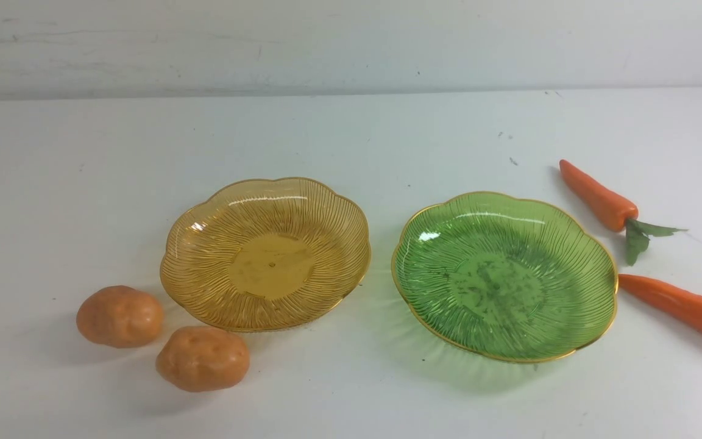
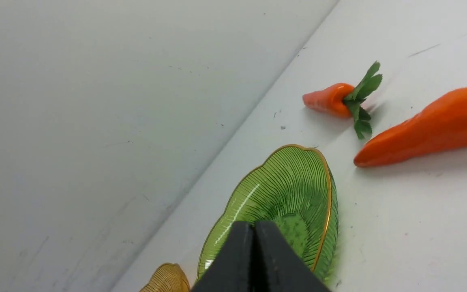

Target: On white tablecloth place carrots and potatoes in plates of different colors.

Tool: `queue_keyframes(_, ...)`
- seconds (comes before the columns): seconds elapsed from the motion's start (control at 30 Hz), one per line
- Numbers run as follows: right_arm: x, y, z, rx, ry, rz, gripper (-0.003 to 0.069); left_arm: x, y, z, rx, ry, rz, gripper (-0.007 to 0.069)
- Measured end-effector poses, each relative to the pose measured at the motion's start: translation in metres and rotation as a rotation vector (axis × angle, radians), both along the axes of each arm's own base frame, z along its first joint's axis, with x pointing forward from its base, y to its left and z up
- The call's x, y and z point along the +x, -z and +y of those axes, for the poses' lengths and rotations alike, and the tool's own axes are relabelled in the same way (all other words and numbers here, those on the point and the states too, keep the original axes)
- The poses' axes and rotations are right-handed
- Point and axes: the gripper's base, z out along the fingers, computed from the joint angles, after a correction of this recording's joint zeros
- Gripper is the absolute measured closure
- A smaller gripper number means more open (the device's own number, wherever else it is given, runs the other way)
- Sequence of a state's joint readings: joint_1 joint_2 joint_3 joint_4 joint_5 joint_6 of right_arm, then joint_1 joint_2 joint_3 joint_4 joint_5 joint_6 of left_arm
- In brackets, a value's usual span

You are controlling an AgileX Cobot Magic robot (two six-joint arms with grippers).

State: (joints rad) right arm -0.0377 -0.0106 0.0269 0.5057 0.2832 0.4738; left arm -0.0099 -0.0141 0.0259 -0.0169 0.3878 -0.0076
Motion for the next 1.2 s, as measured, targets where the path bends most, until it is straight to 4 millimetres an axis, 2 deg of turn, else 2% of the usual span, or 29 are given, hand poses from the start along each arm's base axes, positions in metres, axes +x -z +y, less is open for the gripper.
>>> queue_keyframes(0.07, 0.000, -0.002, -0.001, -0.003, 0.010, -0.025, 0.0674, 0.000, 0.000, 0.000, 0.000, 0.000, 0.000, 0.0628)
queue_keyframes(0.13, -0.001, -0.015, -0.002, -0.073, 0.023, -0.088, 0.0674, 0.000, 0.000, 0.000, 0.000, 0.000, 0.000, 0.0628)
queue_keyframes(0.2, -0.007, -0.049, -0.005, -0.183, 0.059, -0.228, 0.0674, 0.000, 0.000, 0.000, 0.000, 0.000, 0.000, 0.0628)
queue_keyframes(0.23, -0.016, -0.085, -0.007, -0.293, 0.104, -0.362, 0.0674, 0.000, 0.000, 0.000, 0.000, 0.000, 0.000, 0.0628)
queue_keyframes(0.3, -0.029, -0.139, -0.007, -0.461, 0.154, -0.485, 0.0674, 0.000, 0.000, 0.000, 0.000, 0.000, 0.000, 0.0628)
queue_keyframes(0.37, -0.025, -0.173, -0.004, -0.594, 0.129, -0.452, 0.0674, 0.000, 0.000, 0.000, 0.000, 0.000, 0.000, 0.0628)
queue_keyframes(0.43, -0.001, -0.190, 0.002, -0.688, -0.003, -0.267, 0.0673, 0.000, 0.000, 0.000, 0.000, 0.000, 0.000, 0.0628)
queue_keyframes(0.5, 0.019, -0.187, 0.005, -0.716, -0.113, -0.096, 0.0673, 0.000, 0.000, 0.000, 0.000, 0.000, 0.000, 0.0628)
queue_keyframes(0.57, 0.046, -0.174, 0.006, -0.724, -0.232, 0.121, 0.0673, 0.000, 0.000, 0.000, 0.000, 0.000, 0.000, 0.0628)
queue_keyframes(0.67, 0.079, -0.142, 0.004, -0.720, -0.374, 0.467, 0.0672, 0.000, 0.000, 0.000, 0.000, 0.000, 0.000, 0.0628)
queue_keyframes(0.8, 0.123, -0.099, -0.006, -0.721, -0.465, 0.839, 0.0669, 0.000, 0.000, 0.000, 0.000, 0.000, 0.000, 0.0628)
queue_keyframes(0.97, 0.178, -0.070, -0.014, -0.721, -0.531, 1.102, 0.0664, 0.000, 0.000, 0.000, 0.000, 0.000, 0.000, 0.0628)
queue_keyframes(1.17, 0.242, -0.043, -0.020, -0.721, -0.595, 1.283, 0.0641, 0.000, 0.000, 0.000, 0.000, 0.000, 0.000, 0.0628)
queue_keyframes(1.2, 0.255, -0.033, -0.021, -0.719, -0.612, 1.324, 0.0635, 0.000, 0.000, 0.000, -0.001, 0.000, 0.000, 0.0628)
